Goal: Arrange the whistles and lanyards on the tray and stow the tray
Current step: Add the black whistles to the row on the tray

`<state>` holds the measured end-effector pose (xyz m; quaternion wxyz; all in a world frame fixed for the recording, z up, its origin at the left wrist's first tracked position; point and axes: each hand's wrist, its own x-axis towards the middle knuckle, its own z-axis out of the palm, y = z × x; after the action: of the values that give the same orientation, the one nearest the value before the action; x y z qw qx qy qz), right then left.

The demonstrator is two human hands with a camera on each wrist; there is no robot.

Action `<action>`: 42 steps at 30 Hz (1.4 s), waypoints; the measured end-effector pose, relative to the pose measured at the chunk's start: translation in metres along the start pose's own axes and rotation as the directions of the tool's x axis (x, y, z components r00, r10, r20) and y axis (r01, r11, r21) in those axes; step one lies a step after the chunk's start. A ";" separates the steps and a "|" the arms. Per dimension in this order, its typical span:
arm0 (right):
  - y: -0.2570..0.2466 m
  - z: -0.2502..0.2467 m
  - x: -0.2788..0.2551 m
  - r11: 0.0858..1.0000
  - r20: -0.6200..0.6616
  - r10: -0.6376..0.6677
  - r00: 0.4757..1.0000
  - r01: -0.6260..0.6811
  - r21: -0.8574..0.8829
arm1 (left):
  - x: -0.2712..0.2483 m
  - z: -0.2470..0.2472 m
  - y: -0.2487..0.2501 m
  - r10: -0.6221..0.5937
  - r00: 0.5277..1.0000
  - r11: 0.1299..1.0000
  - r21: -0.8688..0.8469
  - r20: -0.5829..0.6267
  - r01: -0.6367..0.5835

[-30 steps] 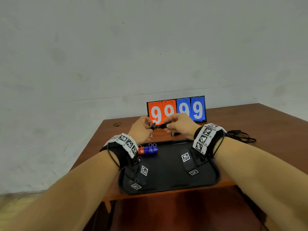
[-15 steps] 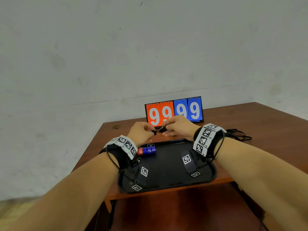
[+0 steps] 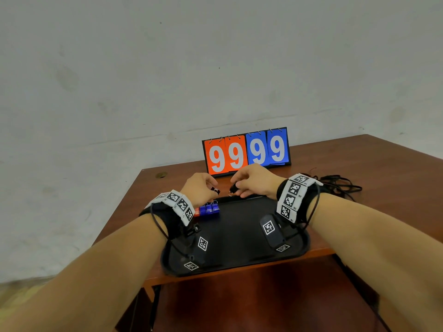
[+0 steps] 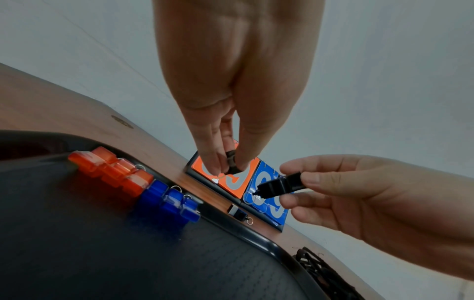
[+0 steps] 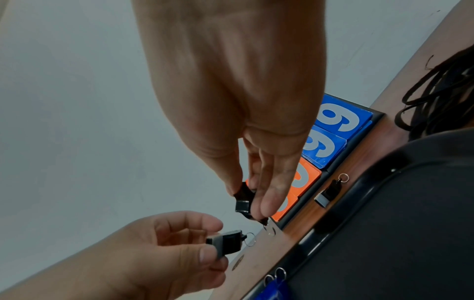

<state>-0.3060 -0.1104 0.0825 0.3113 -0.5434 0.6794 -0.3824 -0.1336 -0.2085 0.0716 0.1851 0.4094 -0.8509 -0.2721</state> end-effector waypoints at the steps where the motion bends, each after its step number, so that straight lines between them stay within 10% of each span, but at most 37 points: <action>1: 0.003 0.000 0.003 1.000 0.003 -0.005 1.000 0.005 -0.023 | 0.003 0.001 -0.001 0.001 1.000 1.000 0.022 -0.013 -0.001; 20: 0.038 0.022 0.073 0.832 0.025 -0.187 0.982 0.172 -0.528 | 0.058 0.038 -0.026 0.159 0.987 0.940 0.306 0.004 -0.153; 42: 0.054 0.025 0.054 0.884 0.015 -0.197 0.980 0.184 -0.430 | 0.039 0.047 -0.013 0.124 0.987 0.908 0.389 0.105 -0.156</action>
<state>-0.3237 -0.1609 0.0230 0.1353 -0.6569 0.6947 -0.2600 -0.1746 -0.2316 0.0306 0.0841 0.3654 -0.9220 -0.0963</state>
